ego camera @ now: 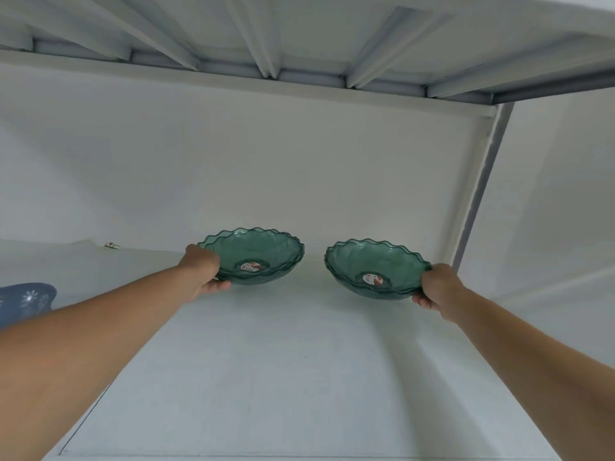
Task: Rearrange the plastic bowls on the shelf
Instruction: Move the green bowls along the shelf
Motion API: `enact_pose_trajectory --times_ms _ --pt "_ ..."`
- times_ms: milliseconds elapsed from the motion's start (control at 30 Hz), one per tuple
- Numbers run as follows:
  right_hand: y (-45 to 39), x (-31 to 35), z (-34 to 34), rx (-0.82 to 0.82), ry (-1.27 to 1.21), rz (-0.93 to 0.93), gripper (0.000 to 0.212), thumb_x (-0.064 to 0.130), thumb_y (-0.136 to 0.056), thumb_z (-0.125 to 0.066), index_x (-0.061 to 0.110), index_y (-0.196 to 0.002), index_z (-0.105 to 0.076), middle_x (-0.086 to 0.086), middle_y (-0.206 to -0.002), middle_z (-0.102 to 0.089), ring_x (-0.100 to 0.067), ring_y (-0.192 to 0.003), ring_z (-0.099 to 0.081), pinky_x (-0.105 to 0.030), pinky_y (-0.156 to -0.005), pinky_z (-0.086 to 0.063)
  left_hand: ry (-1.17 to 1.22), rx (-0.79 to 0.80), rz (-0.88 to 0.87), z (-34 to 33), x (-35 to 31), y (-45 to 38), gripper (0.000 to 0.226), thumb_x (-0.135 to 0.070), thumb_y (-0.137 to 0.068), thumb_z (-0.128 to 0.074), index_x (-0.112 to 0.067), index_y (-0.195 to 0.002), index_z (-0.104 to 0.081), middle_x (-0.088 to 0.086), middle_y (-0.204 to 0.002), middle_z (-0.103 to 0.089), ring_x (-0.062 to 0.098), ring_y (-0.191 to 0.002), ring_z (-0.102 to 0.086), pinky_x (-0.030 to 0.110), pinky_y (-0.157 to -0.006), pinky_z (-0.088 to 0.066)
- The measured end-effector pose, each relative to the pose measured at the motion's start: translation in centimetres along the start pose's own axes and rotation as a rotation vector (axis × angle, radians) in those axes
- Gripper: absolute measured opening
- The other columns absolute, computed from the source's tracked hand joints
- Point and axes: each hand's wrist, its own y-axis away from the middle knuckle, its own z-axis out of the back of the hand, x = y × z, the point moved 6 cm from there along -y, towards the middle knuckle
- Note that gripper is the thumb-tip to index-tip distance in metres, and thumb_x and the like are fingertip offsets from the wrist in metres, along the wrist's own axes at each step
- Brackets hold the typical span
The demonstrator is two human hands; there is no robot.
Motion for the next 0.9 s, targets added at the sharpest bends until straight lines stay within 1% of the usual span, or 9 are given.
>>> enact_pose_trajectory --times_ms 200,267,400,567,667,733,800,867,900 --pt "-1.9 -1.7 0.6 -0.011 0.014 -0.02 0.032 0.004 -0.102 -0.03 -0.002 -0.11 -0.061 -0.019 -0.076 -0.066 -0.025 -0.052 -0.059 -0.021 -0.036 -0.046 -0.02 -0.027 0.021 -1.5 0.0 -1.0 0.041 -0.011 -0.104 -0.043 -0.007 -0.144 -0.05 0.021 -0.127 -0.069 0.045 -0.093 -0.08 0.054 -0.081 -0.067" --pt "-2.8 -2.3 0.4 -0.005 0.013 -0.02 0.031 0.003 -0.1 -0.033 -0.004 -0.109 -0.062 -0.02 -0.079 -0.067 -0.025 -0.052 -0.059 -0.023 -0.039 -0.047 -0.021 -0.041 0.026 -1.9 0.3 -1.3 0.04 -0.012 -0.103 -0.044 -0.009 -0.142 -0.052 0.02 -0.128 -0.068 0.044 -0.091 -0.08 0.053 -0.079 -0.067" --pt "-4.3 -3.2 -0.4 0.012 0.031 -0.014 0.031 0.002 -0.098 -0.035 -0.005 -0.109 -0.063 -0.022 -0.08 -0.068 -0.026 -0.052 -0.06 -0.025 -0.042 -0.048 -0.033 -0.07 0.015 -2.4 1.0 -2.3 0.039 -0.016 -0.103 -0.048 -0.014 -0.142 -0.053 0.016 -0.131 -0.067 0.039 -0.08 -0.08 0.042 -0.058 -0.068" --pt "-5.3 -3.4 -0.9 0.022 0.024 0.001 0.031 0.003 -0.096 -0.038 0.001 -0.104 -0.067 -0.019 -0.07 -0.068 -0.022 -0.044 -0.059 -0.024 -0.041 -0.046 0.048 0.005 0.011 -3.2 1.8 -3.4 0.04 -0.014 -0.101 -0.051 -0.016 -0.14 -0.057 0.013 -0.133 -0.068 0.035 -0.099 -0.077 0.041 -0.067 -0.068" --pt "-5.8 -3.7 -0.7 0.039 0.059 0.002 0.031 0.009 -0.097 -0.039 0.002 -0.111 -0.065 -0.019 -0.078 -0.066 -0.022 -0.041 -0.057 -0.022 -0.042 -0.046 0.022 0.041 0.017 -3.7 1.6 -3.5 0.038 -0.021 -0.102 -0.05 -0.017 -0.14 -0.057 0.012 -0.13 -0.069 0.032 -0.082 -0.079 0.035 -0.061 -0.066" --pt "-5.7 -3.3 -0.7 0.034 0.119 0.013 0.033 0.02 -0.099 -0.04 0.003 -0.121 -0.058 -0.022 -0.1 -0.065 -0.028 -0.058 -0.063 -0.028 -0.049 -0.051 -0.039 0.037 0.045 -3.7 1.2 -3.1 0.05 -0.039 -0.105 -0.048 -0.017 -0.15 -0.047 0.013 -0.135 -0.062 0.033 -0.081 -0.078 0.037 -0.059 -0.065" --pt "-5.2 -2.3 -0.4 -0.031 0.287 0.102 0.042 0.03 -0.102 -0.041 0.008 -0.136 -0.05 -0.022 -0.128 -0.057 -0.039 -0.097 -0.065 -0.041 -0.071 -0.058 -0.211 -0.025 0.03 -3.1 0.5 -2.6 0.071 -0.057 -0.104 -0.043 -0.02 -0.163 -0.032 0.013 -0.147 -0.051 0.039 -0.108 -0.073 0.042 -0.067 -0.064" --pt "-4.4 -0.6 -0.3 -0.102 0.54 0.262 0.054 0.037 -0.103 -0.039 0.015 -0.152 -0.04 -0.021 -0.146 -0.045 -0.045 -0.129 -0.047 -0.053 -0.101 -0.048 -0.441 -0.129 -0.067 -1.9 -0.7 -2.1 0.083 -0.067 -0.102 -0.037 -0.022 -0.17 -0.022 0.017 -0.163 -0.035 0.044 -0.136 -0.054 0.051 -0.098 -0.056" --pt "-3.8 0.3 -0.4 -0.126 0.602 0.331 0.06 0.043 -0.101 -0.037 0.019 -0.156 -0.036 -0.02 -0.149 -0.042 -0.044 -0.136 -0.04 -0.055 -0.108 -0.041 -0.505 -0.169 -0.139 -1.3 -1.6 -1.7 0.085 -0.069 -0.102 -0.036 -0.022 -0.171 -0.02 0.017 -0.168 -0.028 0.045 -0.145 -0.044 0.053 -0.111 -0.046"
